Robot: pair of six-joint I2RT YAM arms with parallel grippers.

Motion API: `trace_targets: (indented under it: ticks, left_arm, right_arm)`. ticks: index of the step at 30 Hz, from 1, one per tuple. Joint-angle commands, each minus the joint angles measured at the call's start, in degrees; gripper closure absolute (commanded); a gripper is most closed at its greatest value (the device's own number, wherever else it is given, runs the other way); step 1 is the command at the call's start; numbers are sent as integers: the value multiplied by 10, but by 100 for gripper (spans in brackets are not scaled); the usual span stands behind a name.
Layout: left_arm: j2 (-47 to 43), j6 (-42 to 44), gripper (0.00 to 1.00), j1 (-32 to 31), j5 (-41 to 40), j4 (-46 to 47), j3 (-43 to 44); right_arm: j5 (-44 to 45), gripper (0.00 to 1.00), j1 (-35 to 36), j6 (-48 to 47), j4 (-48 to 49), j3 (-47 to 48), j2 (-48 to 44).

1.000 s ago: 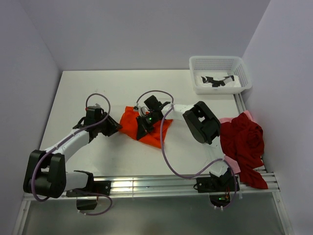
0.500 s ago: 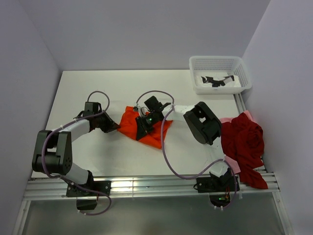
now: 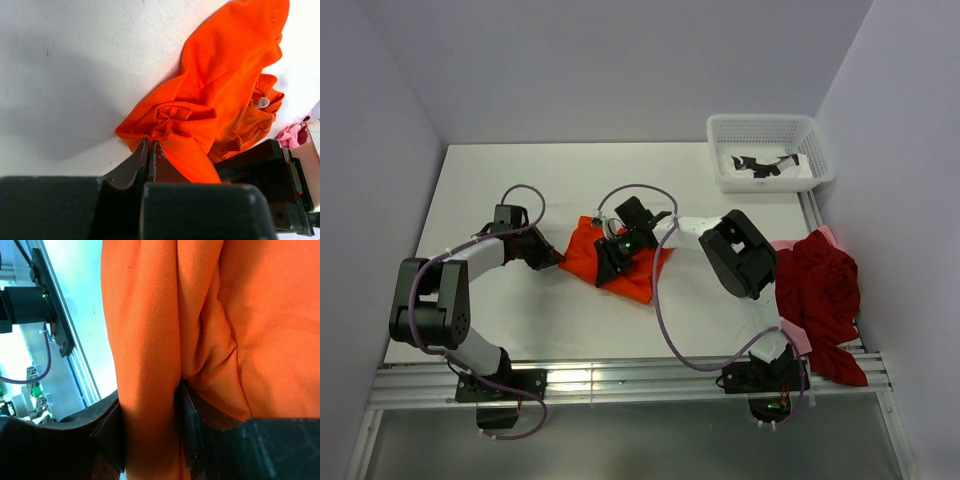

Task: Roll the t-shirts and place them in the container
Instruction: Roll the tshirt

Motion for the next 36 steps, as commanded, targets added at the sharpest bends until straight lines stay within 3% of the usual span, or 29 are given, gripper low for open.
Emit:
trace_targets:
  ticks: [1,5,8,10,12,16,19,21,25,32,36]
  left_arm:
    - [11,23,100,6,-9,6,29]
    - [18,28,99,6,-10,0,38]
    - [16,29,100,6,-16,-7,42]
    - [7,27,98,6,-19,-7,41]
    - [-15,24,94,6,-24,-7,37]
    - [-48,34,65,6,-56,-40,48]
    - [-69,43,54,10,-74,-67,62]
    - [-104,43,47,10,-57,-54,50]
    - [-175,21,23,5,-8,15,-29]
    - [-281,-12,18,0,43,193,-190]
    - [-299,-39,17,-15,39,270,-252]
  right_arm:
    - [51,54,0,-15,-24,-16,-21]
    - [49,71,-3,-13,-21,-16,-20]
    - [21,93,-6,-5,-13,-16,-13]
    - [11,100,-8,-5,-14,-12,-5]
    - [1,100,-9,-1,-12,-9,10]
    - [-45,100,-14,21,9,-9,32]
    - [-51,100,-18,31,18,-10,41]
    - [-60,100,-21,38,25,-16,44]
    - [-72,100,-25,52,45,-22,47]
    - [-99,100,-32,84,82,-31,59]
    - [-109,100,-35,103,95,-32,64]
